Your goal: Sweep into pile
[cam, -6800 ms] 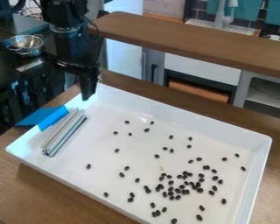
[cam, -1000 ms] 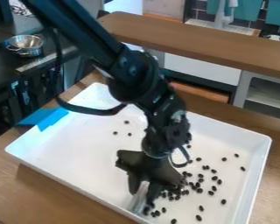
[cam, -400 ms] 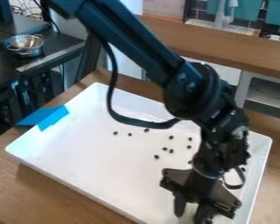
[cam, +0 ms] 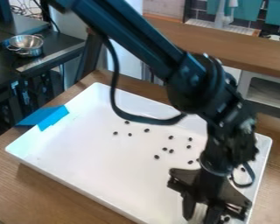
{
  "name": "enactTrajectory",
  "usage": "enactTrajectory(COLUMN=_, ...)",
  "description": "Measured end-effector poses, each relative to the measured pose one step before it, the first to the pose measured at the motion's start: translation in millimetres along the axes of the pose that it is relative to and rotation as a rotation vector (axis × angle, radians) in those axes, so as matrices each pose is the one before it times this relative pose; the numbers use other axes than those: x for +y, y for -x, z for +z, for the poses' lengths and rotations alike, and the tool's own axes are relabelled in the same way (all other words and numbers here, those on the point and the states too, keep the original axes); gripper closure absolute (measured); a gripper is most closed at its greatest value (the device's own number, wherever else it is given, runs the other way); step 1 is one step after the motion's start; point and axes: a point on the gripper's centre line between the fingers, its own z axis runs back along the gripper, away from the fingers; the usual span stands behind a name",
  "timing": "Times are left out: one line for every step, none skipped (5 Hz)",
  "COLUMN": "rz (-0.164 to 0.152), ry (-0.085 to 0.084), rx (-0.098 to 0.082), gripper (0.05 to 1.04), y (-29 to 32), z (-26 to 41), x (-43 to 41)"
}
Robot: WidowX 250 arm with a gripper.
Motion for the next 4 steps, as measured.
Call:
enactTrajectory(rz=0.0543, ry=0.031, rx=-0.0196, gripper=0.745, y=-16.78, z=18.35, x=40.11)
enactTrajectory(rz=0.0121, ry=0.0458, rx=-0.0281, gripper=0.745, y=-16.33, z=27.91, x=41.27)
enactTrajectory(rz=-0.009, ry=0.0068, rx=-0.004, gripper=0.745, y=-13.1, z=8.19, x=46.72)
enactTrajectory(rz=0.0105, ry=-0.0238, rx=-0.0248, gripper=0.745, y=-22.66, z=-2.63, x=49.54)
